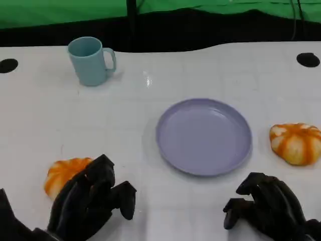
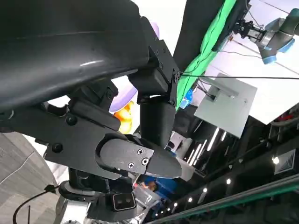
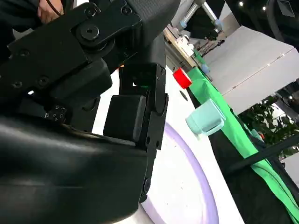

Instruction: Grasp the bread from the table and place it into the plate.

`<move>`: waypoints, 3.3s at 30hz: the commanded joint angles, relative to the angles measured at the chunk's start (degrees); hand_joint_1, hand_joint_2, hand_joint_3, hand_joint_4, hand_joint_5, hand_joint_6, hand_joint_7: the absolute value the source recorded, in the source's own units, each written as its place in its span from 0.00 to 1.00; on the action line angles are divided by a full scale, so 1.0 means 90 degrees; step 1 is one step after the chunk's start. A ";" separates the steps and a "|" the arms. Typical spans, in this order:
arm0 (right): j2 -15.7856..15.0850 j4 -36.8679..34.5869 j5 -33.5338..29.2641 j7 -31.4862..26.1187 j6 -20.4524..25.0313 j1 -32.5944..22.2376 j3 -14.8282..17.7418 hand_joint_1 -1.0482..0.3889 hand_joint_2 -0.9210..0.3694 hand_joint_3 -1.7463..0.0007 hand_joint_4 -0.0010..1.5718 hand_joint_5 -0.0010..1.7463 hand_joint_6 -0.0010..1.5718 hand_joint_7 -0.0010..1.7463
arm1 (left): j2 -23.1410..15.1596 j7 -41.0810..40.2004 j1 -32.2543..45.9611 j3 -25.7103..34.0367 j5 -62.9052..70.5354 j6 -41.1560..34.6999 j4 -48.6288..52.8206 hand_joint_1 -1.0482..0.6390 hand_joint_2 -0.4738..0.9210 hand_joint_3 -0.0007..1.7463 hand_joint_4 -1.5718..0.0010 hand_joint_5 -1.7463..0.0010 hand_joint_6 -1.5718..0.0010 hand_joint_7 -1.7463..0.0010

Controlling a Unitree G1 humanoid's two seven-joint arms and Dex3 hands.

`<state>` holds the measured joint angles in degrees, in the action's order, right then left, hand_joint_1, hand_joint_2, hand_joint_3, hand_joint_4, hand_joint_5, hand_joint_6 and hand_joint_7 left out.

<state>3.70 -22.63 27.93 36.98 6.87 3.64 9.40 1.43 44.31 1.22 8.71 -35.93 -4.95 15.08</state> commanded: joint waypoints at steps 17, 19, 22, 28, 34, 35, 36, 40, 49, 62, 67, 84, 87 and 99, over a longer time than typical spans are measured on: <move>-0.0043 0.0068 0.0049 -0.0057 0.0050 -0.0014 0.0044 0.00 0.16 1.00 1.00 0.43 1.00 0.23 | -0.0092 -0.0021 0.0025 0.0018 0.0106 0.0024 -0.0072 0.19 1.00 0.06 0.44 0.00 0.55 0.08; -0.0021 0.0054 0.0069 -0.0039 0.0054 -0.0026 0.0043 0.00 0.16 1.00 1.00 0.42 1.00 0.22 | -0.0406 -0.0230 0.0023 -0.0005 0.0951 0.1012 -0.0388 0.20 1.00 0.09 0.59 0.15 0.62 0.40; -0.0022 0.0045 0.0067 -0.0010 0.0046 -0.0030 0.0036 0.01 0.16 1.00 1.00 0.42 1.00 0.22 | -0.0615 -0.0544 0.0063 -0.0038 0.1705 0.1776 -0.0652 0.19 1.00 0.11 0.68 0.28 0.62 0.72; -0.0025 0.0036 0.0055 0.0016 0.0007 -0.0028 0.0031 0.01 0.16 1.00 1.00 0.41 1.00 0.21 | -0.0945 -0.0838 0.0062 -0.0176 0.2339 0.2473 -0.0836 0.21 1.00 0.12 0.71 0.36 0.63 0.82; -0.0024 0.0012 0.0060 0.0029 -0.0006 -0.0023 0.0041 0.01 0.16 1.00 1.00 0.41 1.00 0.21 | -0.1342 -0.1041 0.0093 -0.0298 0.2858 0.2718 -0.1076 0.18 1.00 0.15 0.73 0.41 0.67 0.86; -0.0024 0.0012 0.0059 0.0029 -0.0006 -0.0022 0.0041 0.01 0.16 1.00 1.00 0.41 1.00 0.20 | -0.1356 -0.1061 0.0097 -0.0314 0.2857 0.2722 -0.1080 0.18 1.00 0.15 0.73 0.42 0.67 0.87; -0.0024 0.0012 0.0059 0.0029 -0.0006 -0.0022 0.0041 0.01 0.16 1.00 1.00 0.41 1.00 0.20 | -0.1371 -0.1079 0.0100 -0.0331 0.2852 0.2727 -0.1081 0.18 1.00 0.15 0.73 0.42 0.67 0.87; -0.0001 0.0071 0.0029 -0.0028 -0.0014 -0.0060 0.0020 0.00 0.16 1.00 1.00 0.41 1.00 0.21 | -0.2016 -0.1412 0.0223 -0.0309 0.3909 0.2469 -0.1863 0.20 1.00 0.11 0.81 0.48 0.72 0.92; 0.0014 0.0176 0.0006 -0.0077 -0.0008 -0.0123 -0.0025 0.01 0.16 1.00 1.00 0.41 1.00 0.20 | -0.3163 -0.2111 0.0556 -0.0487 0.6588 0.1753 -0.3474 0.19 1.00 0.07 0.76 0.82 0.77 1.00; -0.0010 0.0296 0.0035 -0.0118 0.0147 -0.0161 -0.0028 0.01 0.16 1.00 1.00 0.41 1.00 0.19 | -0.3708 -0.1535 0.0369 -0.1320 0.9459 0.0070 -0.4671 0.19 1.00 0.03 0.77 0.94 0.85 1.00; -0.0007 0.0347 -0.0001 -0.0158 0.0113 -0.0197 -0.0041 0.01 0.15 1.00 1.00 0.41 1.00 0.20 | -0.3664 -0.1504 0.0184 -0.1716 1.0248 -0.0188 -0.4511 0.20 0.99 0.01 0.76 0.95 0.85 1.00; -0.0019 0.0405 0.0017 -0.0166 0.0168 -0.0239 -0.0053 0.01 0.16 1.00 1.00 0.42 1.00 0.20 | -0.3317 -0.2073 -0.1139 -0.3147 1.1113 -0.0458 -0.1772 0.19 0.98 0.00 0.76 0.99 0.85 1.00; -0.0018 0.0444 0.0012 -0.0185 0.0176 -0.0255 -0.0061 0.01 0.16 1.00 1.00 0.42 1.00 0.20 | -0.3247 -0.2323 -0.1339 -0.3308 1.1034 -0.0428 -0.1163 0.19 0.98 0.00 0.77 0.99 0.85 1.00; -0.0005 0.0402 0.0036 -0.0162 0.0160 -0.0245 -0.0054 0.01 0.16 1.00 1.00 0.41 1.00 0.20 | -0.3059 -0.3397 -0.1794 -0.3576 1.0411 -0.0270 0.0475 0.29 1.00 0.03 0.69 0.95 0.75 0.97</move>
<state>3.98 -19.44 27.91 35.70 8.31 1.80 8.84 -25.79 15.59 -15.23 -23.04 59.52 -7.99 15.96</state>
